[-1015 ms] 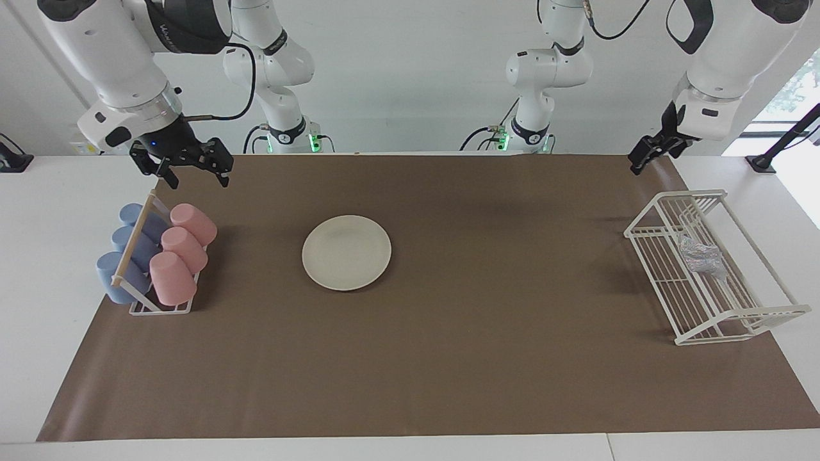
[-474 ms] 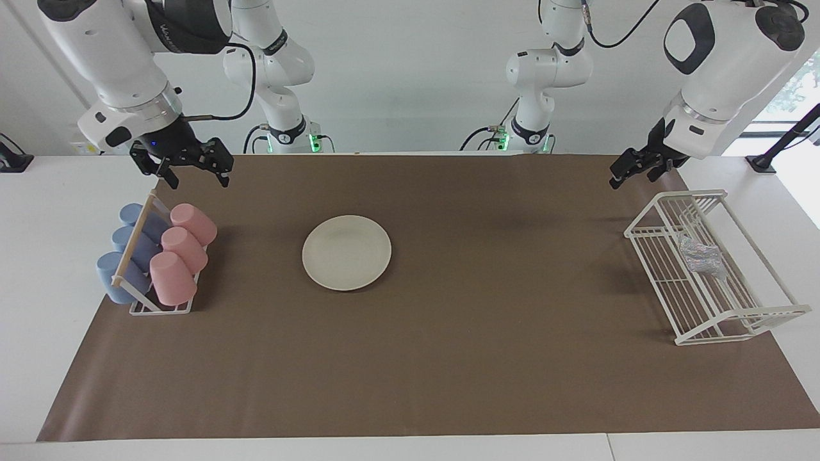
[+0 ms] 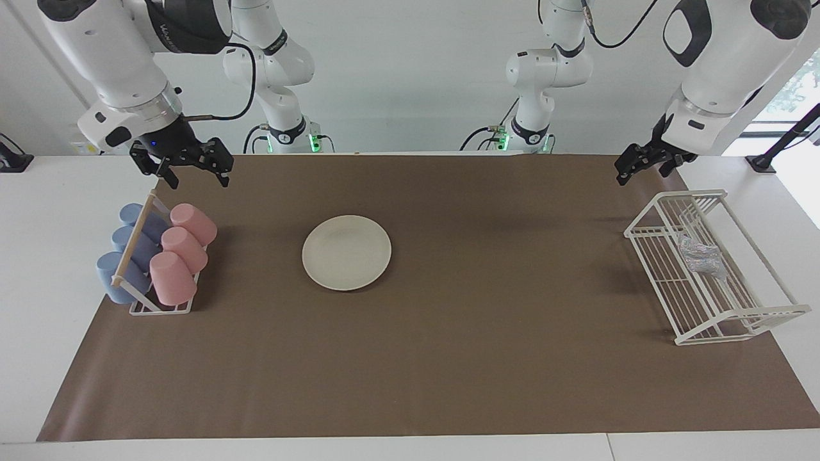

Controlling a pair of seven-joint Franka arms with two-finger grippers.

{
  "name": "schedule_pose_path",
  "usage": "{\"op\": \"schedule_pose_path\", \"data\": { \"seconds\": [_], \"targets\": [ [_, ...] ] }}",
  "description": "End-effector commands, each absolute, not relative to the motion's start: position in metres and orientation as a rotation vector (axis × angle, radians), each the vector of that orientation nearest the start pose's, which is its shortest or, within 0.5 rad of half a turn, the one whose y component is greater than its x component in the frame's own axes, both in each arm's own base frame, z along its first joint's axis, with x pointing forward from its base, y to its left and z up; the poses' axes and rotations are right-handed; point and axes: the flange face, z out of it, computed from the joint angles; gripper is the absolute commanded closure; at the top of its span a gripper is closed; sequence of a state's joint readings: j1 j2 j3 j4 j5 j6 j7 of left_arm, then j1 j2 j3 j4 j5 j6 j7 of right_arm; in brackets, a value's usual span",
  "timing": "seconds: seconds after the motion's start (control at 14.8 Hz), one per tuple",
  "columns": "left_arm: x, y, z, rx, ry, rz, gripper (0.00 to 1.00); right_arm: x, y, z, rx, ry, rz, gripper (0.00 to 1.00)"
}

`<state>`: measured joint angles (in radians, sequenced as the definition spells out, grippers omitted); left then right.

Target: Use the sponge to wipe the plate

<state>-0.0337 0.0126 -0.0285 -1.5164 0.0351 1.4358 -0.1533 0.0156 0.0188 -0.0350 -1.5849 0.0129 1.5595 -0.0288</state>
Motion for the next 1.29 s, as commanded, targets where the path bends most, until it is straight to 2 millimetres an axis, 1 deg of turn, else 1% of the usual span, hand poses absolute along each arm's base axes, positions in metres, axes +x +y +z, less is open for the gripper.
{"op": "schedule_pose_path", "data": {
  "seconds": [0.0,0.2,0.27,0.41,0.61,0.74,0.88,1.22],
  "targets": [
    [0.545,-0.025,0.629,-3.088,-0.148,0.182,0.0,0.55,-0.011,0.609,-3.123,0.012,0.079,0.0],
    [0.534,-0.027,0.61,-3.094,-0.148,0.108,0.0,0.55,-0.011,0.609,-3.123,0.012,0.079,0.0],
    [0.535,-0.026,0.606,-3.095,-0.149,0.089,0.0,0.55,-0.011,0.609,-3.123,0.012,0.079,0.0],
    [0.537,-0.026,0.608,-3.097,-0.152,0.087,0.0,0.55,-0.011,0.609,-3.123,0.012,0.079,0.0],
    [0.539,-0.025,0.615,-3.107,-0.158,0.082,0.0,0.55,-0.011,0.609,-3.123,0.012,0.079,0.0],
    [0.54,-0.023,0.623,-3.169,-0.188,0.079,0.0,0.55,-0.011,0.609,-3.123,0.012,0.079,0.0],
    [0.543,-0.019,0.624,-3.177,-0.199,0.106,0.0,0.549,-0.011,0.609,-3.123,0.012,0.081,0.0],
    [0.542,-0.019,0.624,-3.171,-0.192,0.105,0.0,0.549,-0.011,0.609,-3.123,0.012,0.081,0.0]
  ]
}}
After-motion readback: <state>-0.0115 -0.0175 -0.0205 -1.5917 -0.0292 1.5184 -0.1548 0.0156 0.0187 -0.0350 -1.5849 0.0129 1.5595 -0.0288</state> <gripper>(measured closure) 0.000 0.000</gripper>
